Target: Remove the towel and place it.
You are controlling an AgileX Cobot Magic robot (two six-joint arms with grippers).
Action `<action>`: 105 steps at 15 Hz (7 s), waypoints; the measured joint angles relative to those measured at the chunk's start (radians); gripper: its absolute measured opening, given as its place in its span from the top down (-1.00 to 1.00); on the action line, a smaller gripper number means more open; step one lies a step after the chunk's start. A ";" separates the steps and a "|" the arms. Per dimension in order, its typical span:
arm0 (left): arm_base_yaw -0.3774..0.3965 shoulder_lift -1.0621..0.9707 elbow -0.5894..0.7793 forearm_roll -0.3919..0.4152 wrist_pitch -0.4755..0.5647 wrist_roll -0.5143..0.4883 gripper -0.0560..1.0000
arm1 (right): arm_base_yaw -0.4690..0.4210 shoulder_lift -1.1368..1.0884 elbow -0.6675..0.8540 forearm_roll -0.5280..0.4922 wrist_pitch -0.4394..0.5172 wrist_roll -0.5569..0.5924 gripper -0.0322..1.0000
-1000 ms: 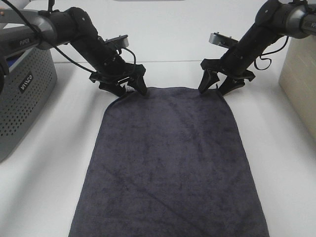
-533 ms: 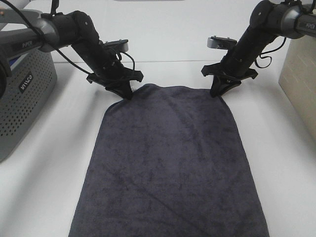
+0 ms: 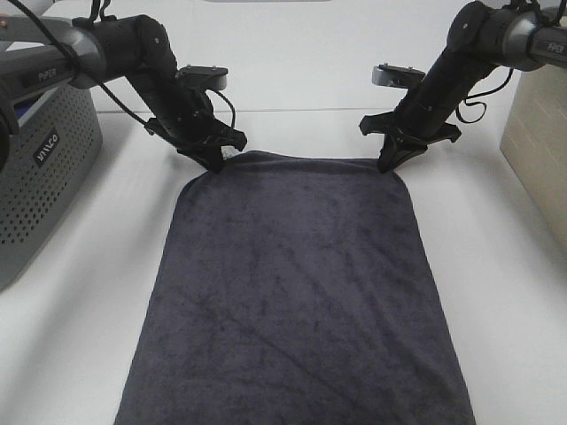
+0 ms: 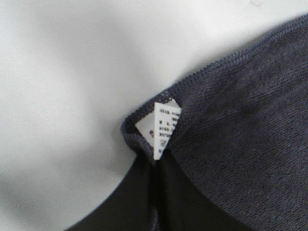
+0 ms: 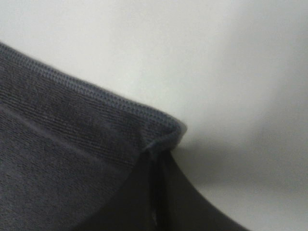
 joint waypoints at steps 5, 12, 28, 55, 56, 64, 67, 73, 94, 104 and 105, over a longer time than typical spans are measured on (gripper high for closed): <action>0.000 0.000 -0.103 0.052 -0.084 0.002 0.87 | 0.001 0.012 -0.123 0.016 -0.062 0.000 0.92; 0.000 0.000 -0.119 0.149 -0.285 0.000 0.87 | 0.001 0.012 -0.175 0.051 -0.249 -0.006 0.92; 0.000 0.025 -0.119 0.283 -0.477 -0.023 0.87 | 0.053 0.025 -0.175 0.066 -0.510 -0.088 0.92; 0.010 0.148 -0.119 0.288 -0.769 -0.027 -0.58 | 0.053 0.127 -0.175 0.064 -0.628 -0.089 -0.44; 0.010 0.148 -0.119 0.289 -0.772 -0.027 -0.59 | 0.053 0.127 -0.175 0.064 -0.625 -0.089 -0.45; 0.011 -0.125 -0.120 0.283 -0.125 -0.069 -0.60 | 0.052 -0.153 -0.175 -0.068 -0.070 0.115 -0.46; 0.011 -0.266 -0.120 0.282 0.183 -0.189 -0.60 | 0.052 -0.292 -0.177 -0.152 0.138 0.212 -0.47; 0.185 -0.446 -0.120 0.276 0.241 -0.280 -0.60 | -0.039 -0.468 -0.178 -0.194 0.172 0.311 -0.47; 0.360 -2.004 1.414 0.322 0.097 -0.309 -0.60 | -0.080 -1.910 1.295 -0.248 0.166 0.305 -0.47; 0.360 -2.555 1.698 0.365 0.188 -0.242 -0.60 | -0.080 -2.395 1.632 -0.270 0.037 0.252 -0.47; 0.360 -2.583 1.716 0.352 0.189 -0.236 -0.60 | -0.080 -2.420 1.648 -0.270 0.038 0.250 -0.47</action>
